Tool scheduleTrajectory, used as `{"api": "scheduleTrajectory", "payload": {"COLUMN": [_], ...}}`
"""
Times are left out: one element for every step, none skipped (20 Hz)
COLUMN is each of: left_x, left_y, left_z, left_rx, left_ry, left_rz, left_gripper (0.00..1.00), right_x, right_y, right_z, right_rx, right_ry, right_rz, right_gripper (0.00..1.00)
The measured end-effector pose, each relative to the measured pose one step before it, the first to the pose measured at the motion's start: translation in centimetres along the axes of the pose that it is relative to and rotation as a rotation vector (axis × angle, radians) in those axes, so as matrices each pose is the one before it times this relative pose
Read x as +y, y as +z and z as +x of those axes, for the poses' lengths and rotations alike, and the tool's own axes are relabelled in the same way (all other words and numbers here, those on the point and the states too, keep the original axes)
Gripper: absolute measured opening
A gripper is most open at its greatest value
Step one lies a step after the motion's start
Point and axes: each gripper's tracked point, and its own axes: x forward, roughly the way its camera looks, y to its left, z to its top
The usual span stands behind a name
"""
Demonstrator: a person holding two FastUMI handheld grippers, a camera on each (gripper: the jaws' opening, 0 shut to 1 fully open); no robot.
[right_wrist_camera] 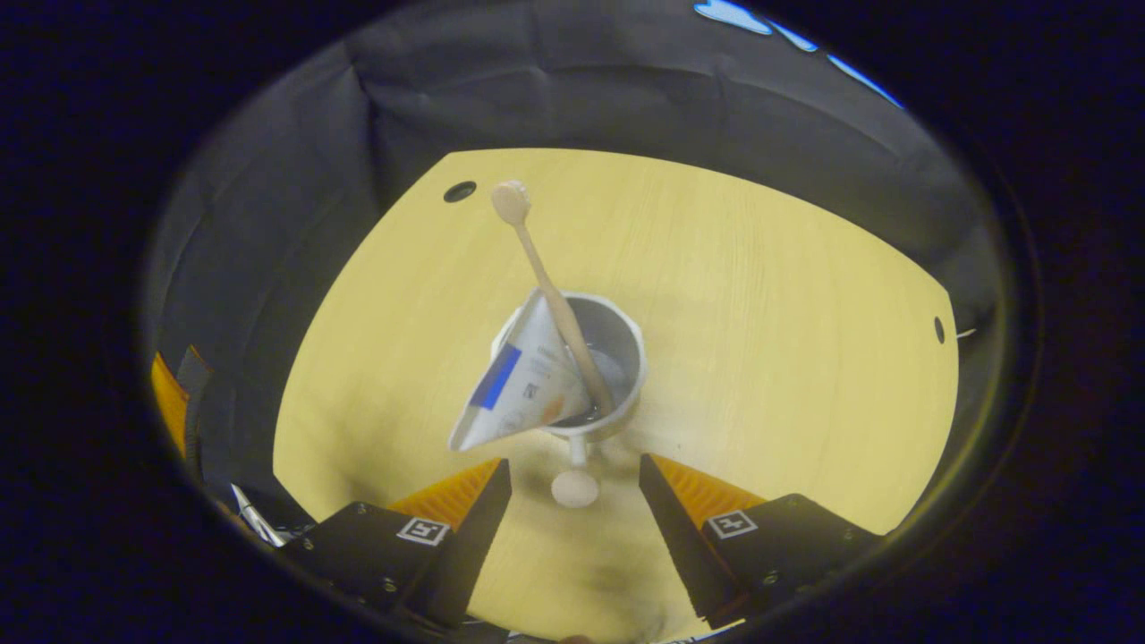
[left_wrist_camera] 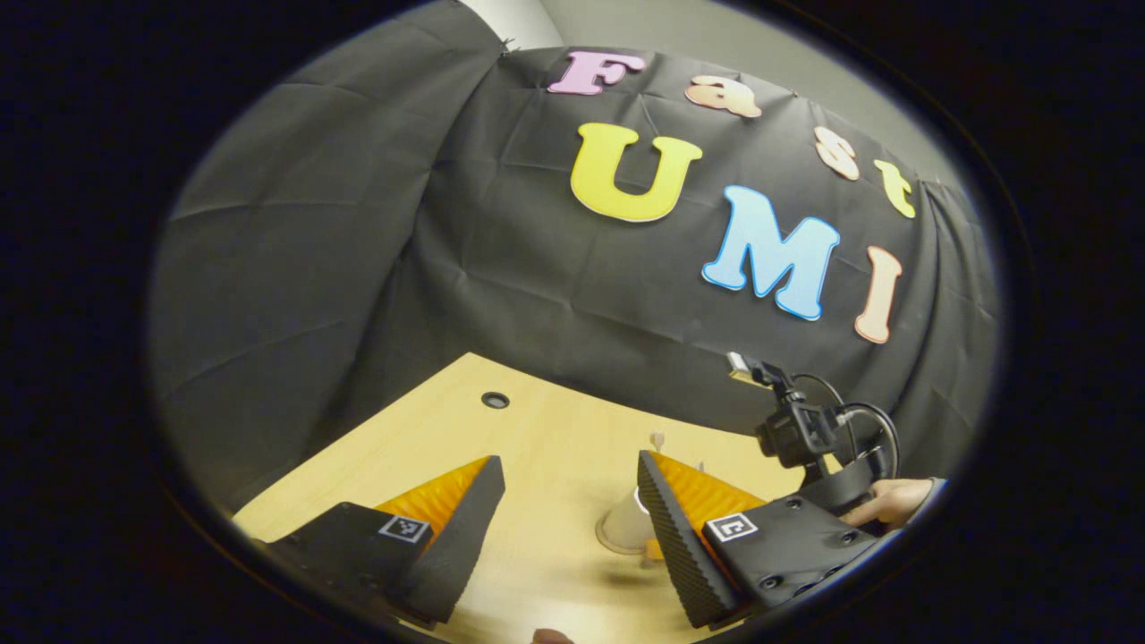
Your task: Put the toothbrush and toothpaste on the desktop into the cup, then pick up the cup and place it on the coaster on the desktop.
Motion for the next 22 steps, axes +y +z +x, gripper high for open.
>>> {"api": "scheduleTrajectory", "payload": {"left_x": [-0.365,-0.432,-0.389,-0.420,-0.446,-0.592,-0.606,-0.669,-0.797,-0.843,-0.825,-0.922,-0.941,-0.955,-0.837,-0.874,-0.761,-0.766,-0.864,-0.723,-0.599,-0.630], "left_y": [0.306,0.214,0.031,0.152,0.211,0.139,0.315,0.282,0.221,0.272,0.171,0.204,0.174,0.295,0.296,0.272,0.284,0.348,0.464,0.545,0.403,0.376], "left_z": [0.019,-0.024,-0.007,0.108,-0.033,0.042,0.021,0.001,0.072,-0.080,-0.196,-0.091,-0.001,-0.095,-0.145,-0.096,-0.177,-0.167,-0.113,-0.197,-0.256,-0.204], "left_rx": [-0.00189,-0.00149,-0.00049,-0.00147,-0.00443,-0.00447,-0.00251,-0.00411,-0.00317,-0.00435,-0.00580,-0.00513,-0.00425,-0.00593,-0.00652,-0.00744,-0.00897,-0.00887,-0.01153,-0.01377,-0.01288,-0.01210], "left_ry": [-0.00592,-0.00618,-0.00486,-0.00598,-0.00559,-0.00892,-0.00781,-0.01134,-0.01106,-0.01064,-0.01153,-0.01175,-0.01246,-0.01114,-0.00964,-0.00859,-0.00700,-0.00655,-0.00512,-0.00389,-0.00218,-0.00109], "left_rz": [0.00153,0.00364,0.00826,0.01171,0.01213,0.01020,0.00758,0.00402,0.00517,0.00629,0.00724,0.00627,0.00444,0.00237,0.00189,0.00320,0.00536,0.00713,0.00894,0.00864,0.00738,0.00623], "left_gripper": [0.93,1.00,0.96,0.96,0.96,0.96,0.96,0.96,0.96,0.96,0.96,0.96,0.96,0.96,0.96,0.96,0.96,0.96,0.96,0.96,0.96,0.96], "right_x": [-0.284,-0.358,-0.247,-0.225,-0.344,-0.480,-0.592,-0.696,-0.687,-0.819,-0.663,-0.865,-0.734,-0.696,-0.588,-0.741,-0.685,-0.367,-0.491,-0.470,-0.470,-0.426], "right_y": [-0.216,-0.069,-0.313,-0.096,0.040,-0.073,0.147,0.469,0.350,0.484,0.477,0.522,0.663,0.686,0.640,0.782,0.780,0.653,0.763,0.852,0.904,0.818], "right_z": [-0.848,-0.900,-1.027,-1.025,-1.085,-1.149,-1.296,-1.361,-1.160,-1.224,-0.970,-1.268,-1.216,-1.053,-0.938,-0.836,-0.759,-0.179,-0.714,-0.724,-0.551,-0.550], "right_rx": [-0.02013,-0.02163,-0.02089,-0.02329,-0.02592,-0.02905,-0.03503,-0.04310,-0.04865,-0.04728,-0.04742,-0.04793,-0.04900,-0.05253,-0.05029,-0.05260,-0.04942,-0.04348,-0.04680,-0.04686,-0.04918,-0.04682], "right_ry": [0.00137,-0.00319,-0.00522,-0.00283,-0.00469,-0.00690,-0.01358,-0.01670,-0.01985,-0.02008,-0.01772,-0.02053,-0.01821,-0.01705,-0.01838,-0.01307,-0.01303,-0.01097,-0.00873,-0.00652,-0.00847,-0.00523], "right_rz": [0.00375,0.00214,0.00342,0.00561,0.00731,0.00942,0.01014,0.00964,0.00818,0.00637,0.00184,0.00154,0.00030,0.00046,0.00147,-0.00015,-0.00281,-0.00565,-0.00639,-0.00871,-0.01001,-0.01063], "right_gripper": [0.88,0.88,0.88,0.88,0.88,0.88,0.88,0.88,0.88,0.88,0.88,0.88,0.88,0.88,0.88,0.88,0.88,0.88,0.88,0.88,0.88,0.88]}}
